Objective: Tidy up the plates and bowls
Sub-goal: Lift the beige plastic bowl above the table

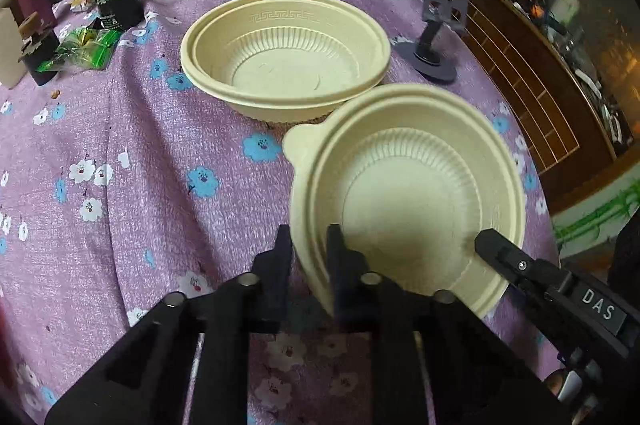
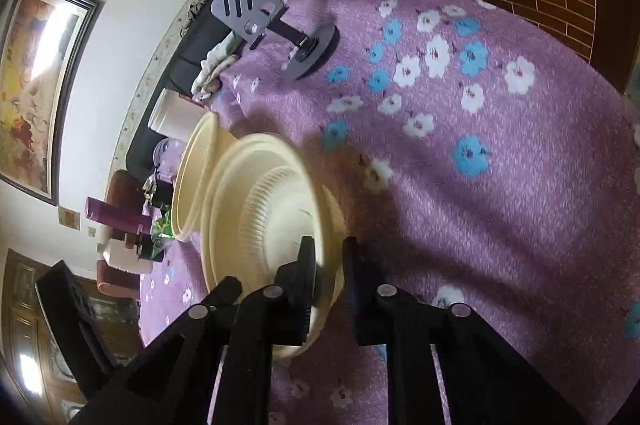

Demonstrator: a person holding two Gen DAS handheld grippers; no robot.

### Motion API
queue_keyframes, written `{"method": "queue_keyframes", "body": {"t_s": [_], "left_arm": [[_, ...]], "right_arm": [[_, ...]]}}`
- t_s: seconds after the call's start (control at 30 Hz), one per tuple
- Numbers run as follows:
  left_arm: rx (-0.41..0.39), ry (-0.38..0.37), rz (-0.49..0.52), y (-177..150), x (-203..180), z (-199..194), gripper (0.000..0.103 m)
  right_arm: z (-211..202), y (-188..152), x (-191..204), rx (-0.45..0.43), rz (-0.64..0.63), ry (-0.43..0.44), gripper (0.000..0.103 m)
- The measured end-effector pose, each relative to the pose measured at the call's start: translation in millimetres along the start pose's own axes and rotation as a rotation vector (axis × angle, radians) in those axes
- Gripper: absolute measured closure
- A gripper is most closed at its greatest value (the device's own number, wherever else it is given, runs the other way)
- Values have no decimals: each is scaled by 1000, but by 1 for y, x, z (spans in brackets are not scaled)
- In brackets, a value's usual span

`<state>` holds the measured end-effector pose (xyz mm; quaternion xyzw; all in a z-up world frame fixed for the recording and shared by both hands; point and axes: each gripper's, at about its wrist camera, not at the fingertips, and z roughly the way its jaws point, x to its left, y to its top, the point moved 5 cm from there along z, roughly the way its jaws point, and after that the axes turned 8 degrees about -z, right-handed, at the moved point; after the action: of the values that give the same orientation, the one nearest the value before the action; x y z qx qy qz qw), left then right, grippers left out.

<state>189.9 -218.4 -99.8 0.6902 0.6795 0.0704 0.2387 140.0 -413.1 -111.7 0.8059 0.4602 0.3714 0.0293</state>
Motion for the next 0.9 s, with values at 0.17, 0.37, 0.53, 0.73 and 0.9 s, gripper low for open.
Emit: {"method": "queue_keyframes", "body": {"t_s": [0.17,0.37,0.53,0.73,0.9], "left_arm": [[-23,2,13,-10,5,-16,90],[-54,9,27,-24,15,-40,90],[-77,17,24,-36,29,-56,90],[-114,29,19,-49,47,-73,90],[-134,34,4,-55,63,-85,90]], "right_arm": [[-13,-14,9,-16,-33,-1,92],[-29,-35,20,-22,-56,20,92],[-38,-54,32,-31,-84,28,92],[-43,-77,48,-35,-125,23,94],[-47,-92,65,-41,-163,22,94]]}}
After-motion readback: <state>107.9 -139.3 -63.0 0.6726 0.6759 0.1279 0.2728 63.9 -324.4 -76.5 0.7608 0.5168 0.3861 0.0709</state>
